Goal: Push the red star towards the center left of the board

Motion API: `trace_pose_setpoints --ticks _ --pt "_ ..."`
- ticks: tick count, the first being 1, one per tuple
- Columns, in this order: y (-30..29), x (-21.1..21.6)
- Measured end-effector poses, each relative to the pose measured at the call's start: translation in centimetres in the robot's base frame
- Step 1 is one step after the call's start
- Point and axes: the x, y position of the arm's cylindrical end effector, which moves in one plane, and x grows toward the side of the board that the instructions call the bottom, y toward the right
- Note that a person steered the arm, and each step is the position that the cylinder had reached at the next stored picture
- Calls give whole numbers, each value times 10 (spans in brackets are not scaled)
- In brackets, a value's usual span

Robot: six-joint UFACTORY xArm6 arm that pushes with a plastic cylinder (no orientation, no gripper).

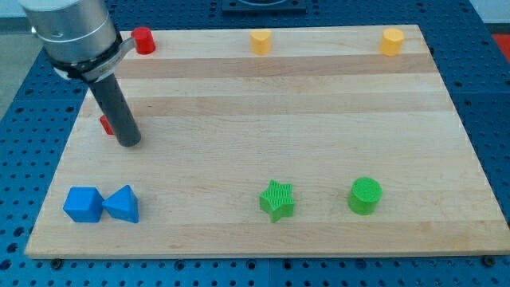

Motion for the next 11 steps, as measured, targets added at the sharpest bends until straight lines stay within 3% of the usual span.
trace_pose_setpoints --ticks 2,4,7,9,11 --pt "-53 5" --pt "-45 1" --pt "-45 -38" --pt "-49 4" --pt "-19 -3"
